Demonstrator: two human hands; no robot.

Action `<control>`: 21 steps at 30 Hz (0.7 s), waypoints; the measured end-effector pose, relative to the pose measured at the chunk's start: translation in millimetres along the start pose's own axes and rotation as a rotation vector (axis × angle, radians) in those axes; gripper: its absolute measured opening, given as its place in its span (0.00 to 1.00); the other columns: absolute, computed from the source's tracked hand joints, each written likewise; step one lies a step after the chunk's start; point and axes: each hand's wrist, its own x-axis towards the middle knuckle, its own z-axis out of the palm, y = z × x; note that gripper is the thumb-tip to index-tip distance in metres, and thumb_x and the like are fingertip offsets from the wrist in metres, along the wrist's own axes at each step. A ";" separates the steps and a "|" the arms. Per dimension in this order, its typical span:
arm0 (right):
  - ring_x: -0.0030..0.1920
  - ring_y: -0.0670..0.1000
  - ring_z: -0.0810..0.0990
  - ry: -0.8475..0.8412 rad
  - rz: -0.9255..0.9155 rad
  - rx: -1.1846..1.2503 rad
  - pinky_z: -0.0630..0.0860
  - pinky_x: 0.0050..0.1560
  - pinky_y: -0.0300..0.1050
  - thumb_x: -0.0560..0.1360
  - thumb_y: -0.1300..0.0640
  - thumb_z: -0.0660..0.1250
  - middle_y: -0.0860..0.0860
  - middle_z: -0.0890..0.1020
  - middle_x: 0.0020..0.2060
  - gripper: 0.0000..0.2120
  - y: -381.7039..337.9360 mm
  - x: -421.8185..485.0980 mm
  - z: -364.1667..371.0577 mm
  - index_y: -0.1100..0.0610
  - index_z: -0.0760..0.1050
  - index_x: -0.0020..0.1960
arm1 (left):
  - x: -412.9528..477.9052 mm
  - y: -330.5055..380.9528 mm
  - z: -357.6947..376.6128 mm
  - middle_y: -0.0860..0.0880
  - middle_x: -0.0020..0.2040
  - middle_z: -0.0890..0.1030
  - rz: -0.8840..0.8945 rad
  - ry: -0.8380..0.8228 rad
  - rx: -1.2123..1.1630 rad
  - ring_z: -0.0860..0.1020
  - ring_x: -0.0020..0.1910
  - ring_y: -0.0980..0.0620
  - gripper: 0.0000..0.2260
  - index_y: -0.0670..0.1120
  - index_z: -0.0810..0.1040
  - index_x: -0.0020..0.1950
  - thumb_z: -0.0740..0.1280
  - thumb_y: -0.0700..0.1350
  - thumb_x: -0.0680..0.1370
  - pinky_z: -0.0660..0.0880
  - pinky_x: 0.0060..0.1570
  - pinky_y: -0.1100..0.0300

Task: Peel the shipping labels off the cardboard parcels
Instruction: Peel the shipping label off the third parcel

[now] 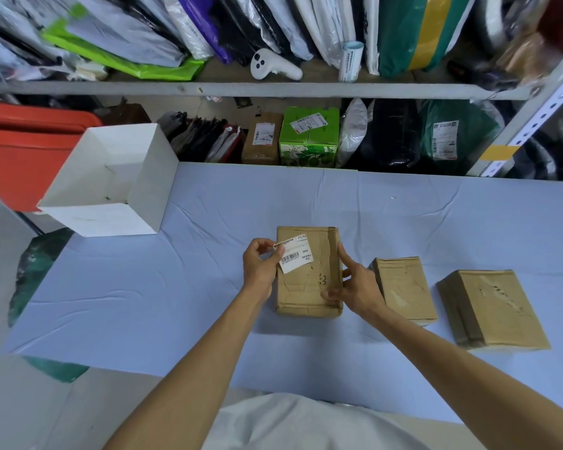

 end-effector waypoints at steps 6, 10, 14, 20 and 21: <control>0.50 0.54 0.78 -0.002 0.017 0.032 0.79 0.50 0.47 0.64 0.63 0.78 0.52 0.76 0.52 0.53 2.7 1.6 0.7 0.44 0.50 0.77 | -4.6 3.3 -6.2 0.40 0.58 0.78 -0.027 -0.053 -0.087 0.79 0.58 0.41 0.25 0.54 0.71 0.62 0.70 0.30 0.73 0.81 0.44 0.49; 0.49 0.53 0.78 -0.001 0.039 0.043 0.78 0.44 0.41 0.64 0.63 0.78 0.53 0.75 0.52 0.54 4.0 1.8 0.5 0.43 0.48 0.77 | -10.2 4.5 -11.7 0.43 0.67 0.72 -0.009 -0.050 -0.010 0.72 0.66 0.45 0.42 0.65 0.60 0.71 0.72 0.29 0.71 0.78 0.56 0.41; 0.49 0.54 0.80 0.033 0.125 0.067 0.79 0.44 0.46 0.62 0.62 0.80 0.53 0.76 0.51 0.62 6.5 2.4 1.0 0.47 0.37 0.77 | -19.3 2.6 -12.5 0.43 0.73 0.64 0.025 -0.151 0.149 0.68 0.69 0.48 0.46 0.64 0.53 0.75 0.73 0.31 0.71 0.75 0.62 0.47; 0.44 0.50 0.80 0.022 0.119 0.068 0.77 0.38 0.40 0.62 0.61 0.81 0.52 0.75 0.51 0.62 11.2 -0.9 -0.2 0.46 0.38 0.78 | -25.2 -1.8 -11.0 0.43 0.66 0.72 -0.040 -0.183 0.032 0.75 0.58 0.55 0.47 0.62 0.51 0.76 0.69 0.26 0.71 0.80 0.45 0.61; 0.43 0.50 0.80 0.024 0.112 0.065 0.78 0.38 0.40 0.62 0.61 0.81 0.52 0.75 0.50 0.61 11.7 -1.6 -0.5 0.45 0.39 0.78 | -25.5 -3.2 -11.8 0.43 0.66 0.72 -0.046 -0.180 0.027 0.75 0.60 0.53 0.47 0.62 0.50 0.76 0.69 0.25 0.71 0.80 0.46 0.60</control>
